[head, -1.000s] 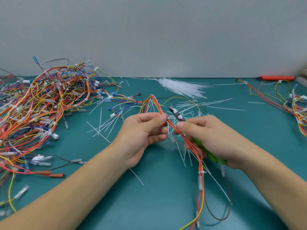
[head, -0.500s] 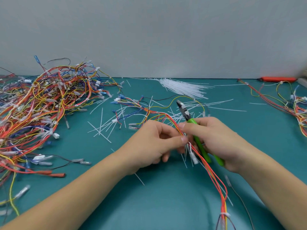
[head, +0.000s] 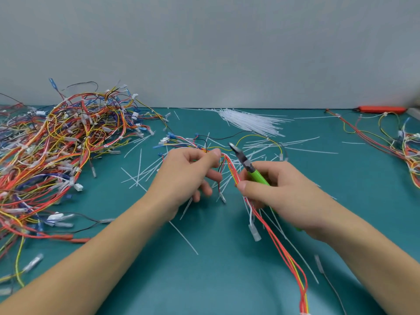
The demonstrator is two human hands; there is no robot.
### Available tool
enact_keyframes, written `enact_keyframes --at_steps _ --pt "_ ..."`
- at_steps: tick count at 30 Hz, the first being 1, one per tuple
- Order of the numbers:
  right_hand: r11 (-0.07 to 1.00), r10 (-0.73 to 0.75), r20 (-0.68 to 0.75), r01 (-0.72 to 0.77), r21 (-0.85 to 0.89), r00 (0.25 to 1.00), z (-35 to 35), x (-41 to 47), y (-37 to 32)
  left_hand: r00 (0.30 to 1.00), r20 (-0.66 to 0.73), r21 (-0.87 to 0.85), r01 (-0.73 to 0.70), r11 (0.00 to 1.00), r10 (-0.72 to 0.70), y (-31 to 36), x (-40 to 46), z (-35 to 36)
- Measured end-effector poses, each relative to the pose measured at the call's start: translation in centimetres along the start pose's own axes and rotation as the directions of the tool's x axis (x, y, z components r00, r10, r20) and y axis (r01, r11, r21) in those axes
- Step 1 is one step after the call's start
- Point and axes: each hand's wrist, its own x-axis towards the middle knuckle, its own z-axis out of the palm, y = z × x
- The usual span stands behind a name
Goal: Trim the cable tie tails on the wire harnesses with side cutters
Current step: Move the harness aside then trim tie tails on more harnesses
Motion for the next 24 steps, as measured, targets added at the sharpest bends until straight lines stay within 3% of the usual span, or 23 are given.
enact_keyframes --at_steps 4,8,16,20,24 --pt "0.973 -0.107 0.076 0.120 -0.195 0.991 0.9 -0.4 -0.2 0.999 -0.002 0.013 0.035 0.999 -0.035 -0.3 -0.1 0.4" --pt "0.949 -0.137 0.128 0.167 -0.267 0.982 1.3 -0.6 0.0 0.991 0.098 -0.048 0.095 0.994 -0.090 -0.2 0.1 0.0" --pt "0.936 -0.157 0.104 0.181 -0.301 0.982 1.9 -0.5 0.5 0.969 0.174 -0.079 0.191 0.978 -0.175 0.0 0.2 -0.2" --pt "0.939 -0.153 0.128 0.185 -0.289 0.980 2.2 -0.5 0.6 0.951 0.204 -0.238 0.280 0.930 -0.234 -0.1 0.3 -0.3" --pt "0.988 -0.100 -0.089 0.089 -0.125 0.991 1.6 0.0 0.4 0.894 0.318 -0.362 0.423 0.831 -0.316 0.3 0.3 -0.3"
